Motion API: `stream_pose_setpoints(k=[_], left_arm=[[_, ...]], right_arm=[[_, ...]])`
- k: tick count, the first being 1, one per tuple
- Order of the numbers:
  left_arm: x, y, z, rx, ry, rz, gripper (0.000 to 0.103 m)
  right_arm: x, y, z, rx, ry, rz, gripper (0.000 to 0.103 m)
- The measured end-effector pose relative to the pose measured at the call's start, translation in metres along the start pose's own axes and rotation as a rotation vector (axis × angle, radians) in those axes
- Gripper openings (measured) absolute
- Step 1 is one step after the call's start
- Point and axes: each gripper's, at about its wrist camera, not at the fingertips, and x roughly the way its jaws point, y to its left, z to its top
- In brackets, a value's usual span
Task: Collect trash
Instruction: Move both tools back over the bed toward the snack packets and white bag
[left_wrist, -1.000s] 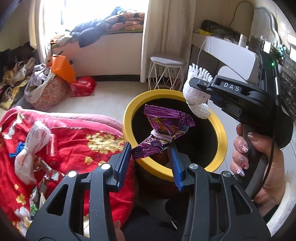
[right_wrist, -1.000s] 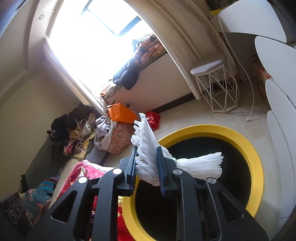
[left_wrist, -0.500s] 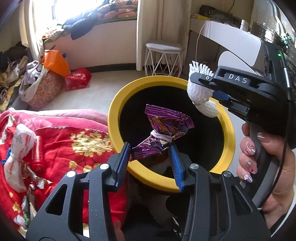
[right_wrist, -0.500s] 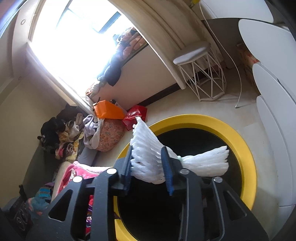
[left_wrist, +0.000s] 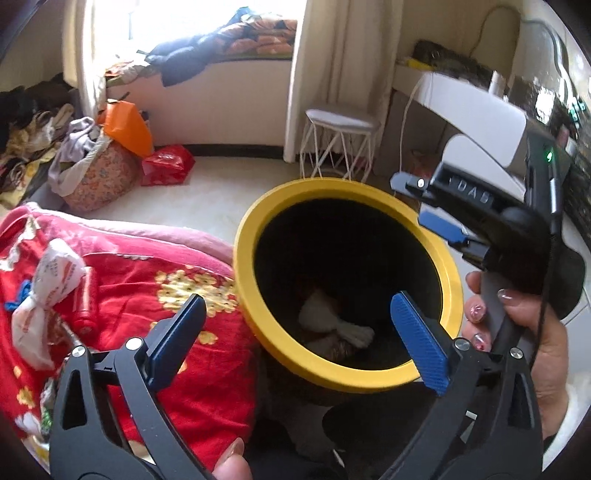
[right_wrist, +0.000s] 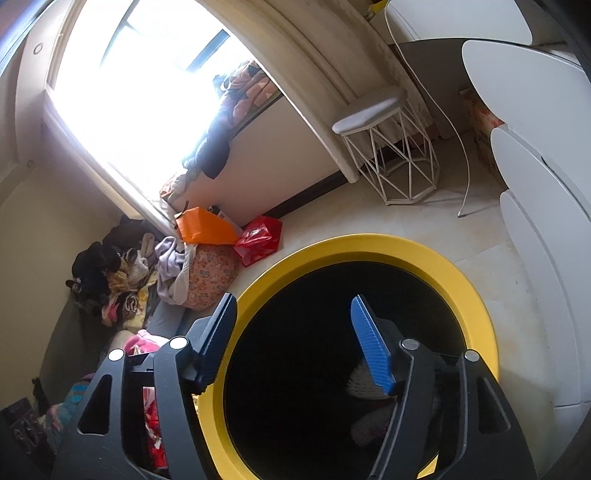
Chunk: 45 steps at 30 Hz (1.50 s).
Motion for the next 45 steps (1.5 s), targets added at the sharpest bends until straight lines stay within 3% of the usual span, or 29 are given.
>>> stream_pose_setpoints(k=[14,27,45], left_arm=[[-0.048,0.032,-0.013,-0.101,-0.119,0.081,0.092],[-0.085,0.082,-0.029,-0.223,-0.185,0.198,0.092],[-0.115,0.140,-0.045,-0.357,-0.244,0.301,0.092]], right_arm=[[-0.006,0.033,-0.008,-0.172,-0.058,-0.028,0.074],[-0.007,0.071,-0.028,-0.327,-0.077,0.027,0.080],[-0.018,0.122,-0.063,-0.553,-0.094,0.106,0.084]])
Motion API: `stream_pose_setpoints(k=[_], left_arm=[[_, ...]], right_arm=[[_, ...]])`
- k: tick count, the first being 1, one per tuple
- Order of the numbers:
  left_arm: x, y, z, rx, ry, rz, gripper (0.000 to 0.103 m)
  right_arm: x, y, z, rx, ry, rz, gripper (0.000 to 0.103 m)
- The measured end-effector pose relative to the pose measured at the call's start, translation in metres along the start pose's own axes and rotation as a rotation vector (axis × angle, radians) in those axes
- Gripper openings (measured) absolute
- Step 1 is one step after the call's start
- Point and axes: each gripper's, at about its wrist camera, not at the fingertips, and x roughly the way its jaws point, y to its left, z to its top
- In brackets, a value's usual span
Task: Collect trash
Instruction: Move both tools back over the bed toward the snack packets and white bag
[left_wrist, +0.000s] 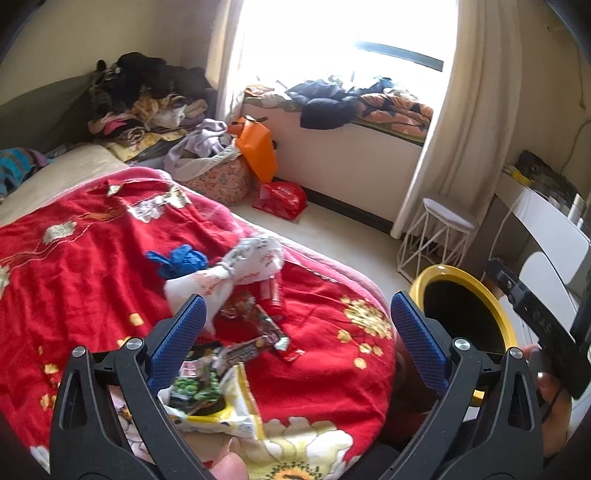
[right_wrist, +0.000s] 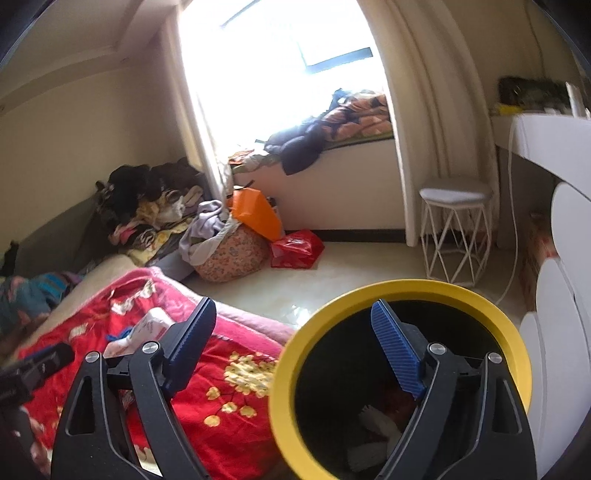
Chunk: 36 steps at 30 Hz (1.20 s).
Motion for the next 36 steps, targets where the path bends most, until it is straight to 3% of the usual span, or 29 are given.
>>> stream_pose_setpoints(k=[19,28,32,36], left_arm=[[-0.006,0.074,0.011,-0.138,-0.017,0.088,0.092],[0.007,0.105,0.008,-0.187,0.018,0.097,0.092],[0.018,0.124,0.002,-0.243,0.045,0.066,0.092],[0.031,0.139,-0.004,-0.287,0.090,0.054,0.092]], right_arm=[[0.002,0.097,-0.031,-0.213,0.081,0.215,0.084],[0.013,0.124,-0.047,-0.223,0.180,0.309,0.084],[0.018,0.134,-0.053,-0.232,0.223,0.334,0.084],[0.024,0.144,-0.062,-0.239,0.272,0.352,0.078]])
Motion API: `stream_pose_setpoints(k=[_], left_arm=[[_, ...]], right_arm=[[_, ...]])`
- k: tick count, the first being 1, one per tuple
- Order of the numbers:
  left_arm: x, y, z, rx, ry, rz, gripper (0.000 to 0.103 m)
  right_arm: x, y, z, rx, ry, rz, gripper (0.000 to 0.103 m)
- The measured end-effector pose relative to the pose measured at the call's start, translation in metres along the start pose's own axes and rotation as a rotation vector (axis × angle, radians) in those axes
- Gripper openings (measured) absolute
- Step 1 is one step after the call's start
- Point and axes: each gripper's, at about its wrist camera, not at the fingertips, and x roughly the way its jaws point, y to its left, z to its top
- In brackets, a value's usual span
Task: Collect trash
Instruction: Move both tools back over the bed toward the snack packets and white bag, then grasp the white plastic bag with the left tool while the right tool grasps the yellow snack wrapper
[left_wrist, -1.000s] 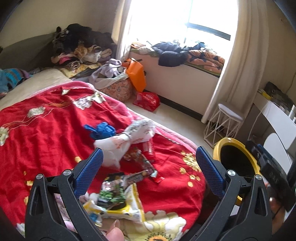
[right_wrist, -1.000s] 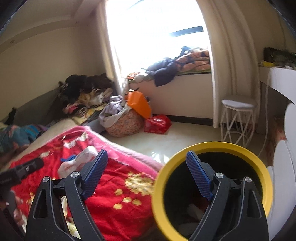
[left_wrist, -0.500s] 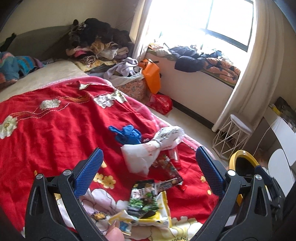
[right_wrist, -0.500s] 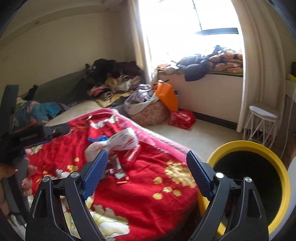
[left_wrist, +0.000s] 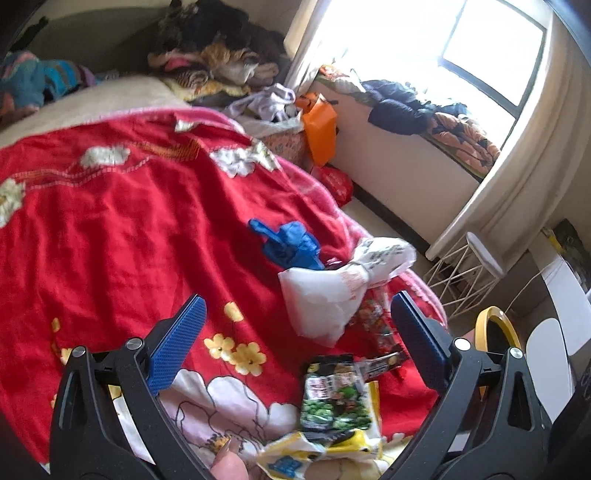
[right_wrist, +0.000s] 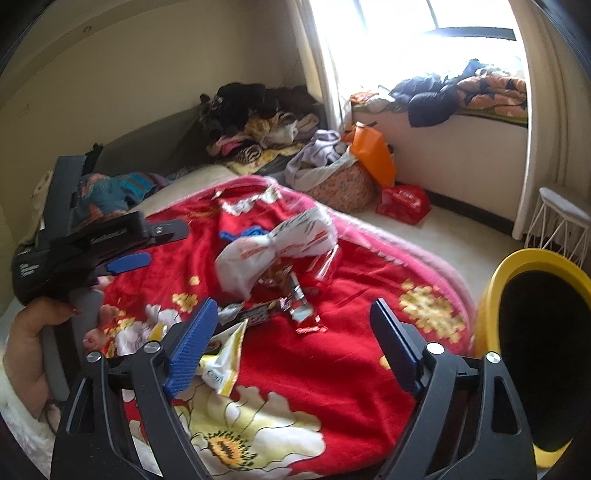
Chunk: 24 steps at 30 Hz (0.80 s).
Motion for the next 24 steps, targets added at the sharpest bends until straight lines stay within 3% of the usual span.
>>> stream_pose_setpoints(k=[7,14,24], left_arm=[[0.021,0.011,0.002,-0.022,0.078,-0.057,0.092],[0.037,0.001,0.006,0.026,0.141,-0.119,0.092],[0.063,0.001,0.008,0.039,0.217,-0.127,0.085]], right_arm=[[0.018,0.023,-0.008,-0.036,0.105,0.053,0.059],[0.039,0.031,-0.016,-0.029,0.215,0.088,0.042],[0.064,0.027,-0.019,0.051,0.308,0.175,0.029]])
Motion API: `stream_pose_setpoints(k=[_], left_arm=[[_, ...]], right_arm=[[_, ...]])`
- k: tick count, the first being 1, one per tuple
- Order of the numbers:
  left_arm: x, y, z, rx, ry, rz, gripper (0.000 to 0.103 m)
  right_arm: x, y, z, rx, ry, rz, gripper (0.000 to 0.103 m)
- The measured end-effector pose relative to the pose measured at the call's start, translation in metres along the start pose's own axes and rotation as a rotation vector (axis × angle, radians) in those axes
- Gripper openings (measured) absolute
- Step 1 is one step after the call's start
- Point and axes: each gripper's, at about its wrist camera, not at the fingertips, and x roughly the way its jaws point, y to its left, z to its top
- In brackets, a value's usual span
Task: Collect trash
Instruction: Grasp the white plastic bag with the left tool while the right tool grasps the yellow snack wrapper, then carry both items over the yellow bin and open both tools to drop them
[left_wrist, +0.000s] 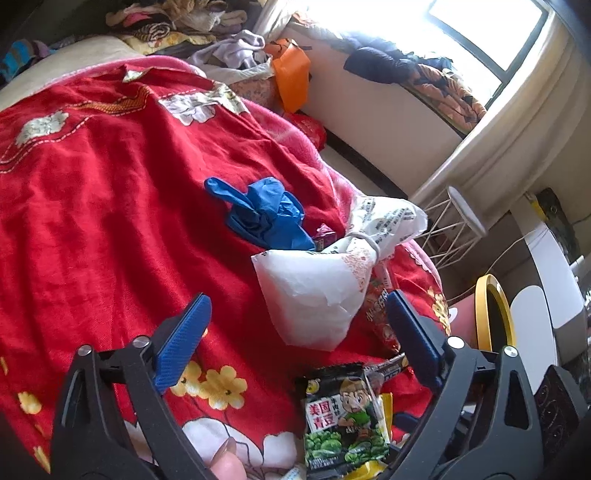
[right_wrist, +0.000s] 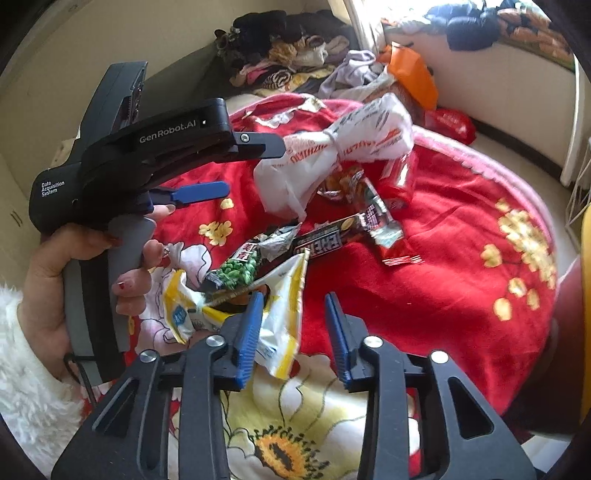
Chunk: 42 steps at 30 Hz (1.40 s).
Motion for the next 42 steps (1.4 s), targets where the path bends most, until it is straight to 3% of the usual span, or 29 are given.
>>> stream_pose_setpoints(k=[5,12,15,19,35,42], left_arm=[[0.006,0.004,-0.001,-0.017,0.014,-0.007,0.075],[0.013,0.001,-0.004,-0.022,0.037,-0.020,0.055],[0.013,-0.002,-0.004,-0.017,0.038,-0.030,0.040],[0.006,-0.008,-0.004,-0.001,0.015,-0.026,0.032],[-0.055,-0.035,0.001,0.068,-0.150,-0.043,0.028],[-0.075,-0.040,0.003,0.065,-0.198,-0.041,0.027]], right_arm=[[-0.001,0.008,-0.001,-0.034,0.017,0.031,0.014],[-0.015,0.011,-0.002,-0.049,-0.024,0.023,0.010],[-0.026,0.010,0.000,-0.065,-0.052,0.007,0.009],[-0.044,0.010,0.000,-0.085,-0.108,-0.025,0.008],[-0.107,-0.019,0.002,-0.044,-0.300,-0.023,0.007],[-0.115,-0.024,0.006,-0.036,-0.348,-0.039,0.007]])
